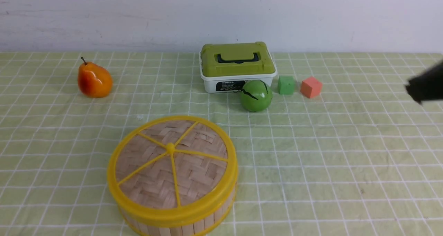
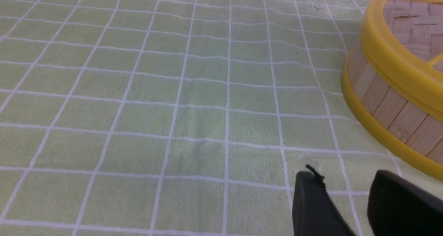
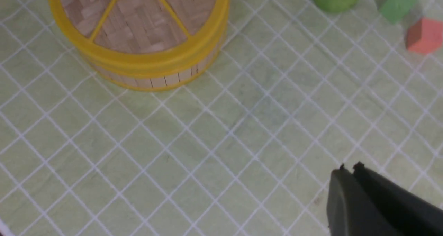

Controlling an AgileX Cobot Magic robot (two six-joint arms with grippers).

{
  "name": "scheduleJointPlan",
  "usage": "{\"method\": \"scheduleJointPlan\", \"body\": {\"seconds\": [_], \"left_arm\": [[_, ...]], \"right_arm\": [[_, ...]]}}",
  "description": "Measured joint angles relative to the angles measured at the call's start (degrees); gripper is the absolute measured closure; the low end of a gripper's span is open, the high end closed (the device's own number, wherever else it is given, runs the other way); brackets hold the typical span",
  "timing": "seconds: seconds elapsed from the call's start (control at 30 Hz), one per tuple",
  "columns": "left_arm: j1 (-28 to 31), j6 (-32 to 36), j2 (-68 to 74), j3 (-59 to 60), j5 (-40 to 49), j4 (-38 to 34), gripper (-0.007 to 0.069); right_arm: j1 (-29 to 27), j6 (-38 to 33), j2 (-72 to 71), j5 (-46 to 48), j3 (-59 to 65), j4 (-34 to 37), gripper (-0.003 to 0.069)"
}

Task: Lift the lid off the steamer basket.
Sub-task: Use the right arm to lift the lid of the steamer

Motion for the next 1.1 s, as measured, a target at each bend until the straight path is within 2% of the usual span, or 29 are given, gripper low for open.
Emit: {"method": "scheduleJointPlan", "body": {"seconds": [0.1, 0.27, 0.43, 0.57, 0.67, 0.7, 0.73, 0.8, 0.83, 0.87, 0.9, 1.1], "left_arm": [[0.0, 0.0, 0.0, 0.0, 0.0, 0.0, 0.0385], [0.0, 0.0, 0.0, 0.0, 0.0, 0.0, 0.0385], [0.0, 0.0, 0.0, 0.0, 0.0, 0.0, 0.0385], [0.0, 0.0, 0.0, 0.0, 0.0, 0.0, 0.0385], [0.0, 0.0, 0.0, 0.0, 0.0, 0.0, 0.0385], [0.0, 0.0, 0.0, 0.0, 0.0, 0.0, 0.0385], [0.0, 0.0, 0.0, 0.0, 0.0, 0.0, 0.0385], [0.0, 0.0, 0.0, 0.0, 0.0, 0.0, 0.0385], [0.0, 0.0, 0.0, 0.0, 0.0, 0.0, 0.0385], [0.0, 0.0, 0.0, 0.0, 0.0, 0.0, 0.0385], [0.0, 0.0, 0.0, 0.0, 0.0, 0.0, 0.0385], [0.0, 0.0, 0.0, 0.0, 0.0, 0.0, 0.0385]], "right_arm": [[6.55, 2.53, 8.28, 0.11, -8.14, -3.91, 0.0659], [14.46, 5.4, 22.16, 0.24, -19.7, -5.37, 0.0655], [17.92, 9.26, 32.6, 0.2, -27.57, -5.73, 0.0635], [20.18, 12.14, 43.05, 0.12, -35.0, -6.28, 0.0551], [21.54, 12.47, 49.47, -0.01, -39.08, -6.29, 0.0409], [21.62, 12.47, 49.47, -0.01, -39.08, -6.29, 0.0409], [22.19, 12.47, 51.57, -0.01, -39.97, -6.29, 0.0331], [22.85, 12.47, 53.72, -0.07, -40.23, -6.19, 0.0229], [23.06, 12.47, 54.28, -0.07, -40.3, -6.08, 0.0202], [23.07, 12.47, 54.43, -0.07, -40.38, -6.01, 0.0195], [23.14, 12.47, 55.37, -0.07, -40.45, -5.56, 0.0158], [23.14, 12.47, 57.52, -0.07, -40.5, -4.64, 0.0144]]}}
